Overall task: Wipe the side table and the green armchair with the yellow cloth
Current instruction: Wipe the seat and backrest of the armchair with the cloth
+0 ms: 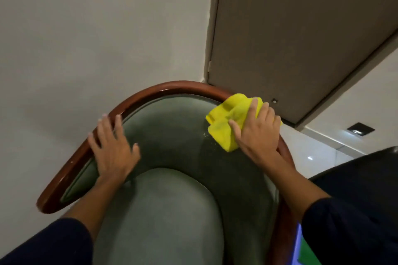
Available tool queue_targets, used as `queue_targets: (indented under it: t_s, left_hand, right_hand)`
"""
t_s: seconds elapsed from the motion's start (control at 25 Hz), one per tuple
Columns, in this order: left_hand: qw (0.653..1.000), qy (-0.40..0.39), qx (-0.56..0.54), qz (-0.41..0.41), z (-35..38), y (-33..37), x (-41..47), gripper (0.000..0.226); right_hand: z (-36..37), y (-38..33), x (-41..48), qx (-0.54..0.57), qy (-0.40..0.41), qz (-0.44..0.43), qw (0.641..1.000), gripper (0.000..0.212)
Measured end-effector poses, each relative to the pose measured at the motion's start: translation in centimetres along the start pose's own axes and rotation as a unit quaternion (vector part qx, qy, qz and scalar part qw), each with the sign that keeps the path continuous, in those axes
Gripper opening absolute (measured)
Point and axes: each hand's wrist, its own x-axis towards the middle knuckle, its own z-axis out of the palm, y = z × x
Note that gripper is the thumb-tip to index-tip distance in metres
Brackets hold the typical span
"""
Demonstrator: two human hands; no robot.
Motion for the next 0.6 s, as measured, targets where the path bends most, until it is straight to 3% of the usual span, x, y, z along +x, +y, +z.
queue_targets:
  t_s: [0.08,0.2,0.32,0.4,0.48,0.6]
  left_hand:
    - [0.998,-0.04,0.008,-0.04,0.3,-3.7,0.6,0.113]
    - [0.998,-0.054,0.036,-0.011,1.2,-5.7,1.1,0.123]
    - [0.999,-0.035,0.04,-0.009,2.1,-6.2,1.4,0.124]
    - [0.999,-0.031,0.038,-0.003,2.5,-6.4,1.5,0.124]
    - [0.999,-0.031,0.037,0.004,2.5,-6.6,1.5,0.122]
    - [0.999,-0.036,0.031,0.004,2.2,-6.7,1.6,0.121]
  right_hand:
    - [1.0,-3.7,3.9,0.007,0.012,-0.061,0.998,0.082]
    - [3.6,-10.7,6.4,0.02,0.055,-0.2,0.978,0.073]
    - [7.2,-15.0,5.3,-0.023,0.101,-0.383,0.918,0.069]
    - [9.4,-14.2,4.2,-0.074,0.106,-0.477,0.87,0.064]
    - [10.1,-11.6,2.8,-0.104,0.086,-0.505,0.852,0.065]
    - [8.9,-7.5,0.1,-0.176,0.025,-0.484,0.857,0.051]
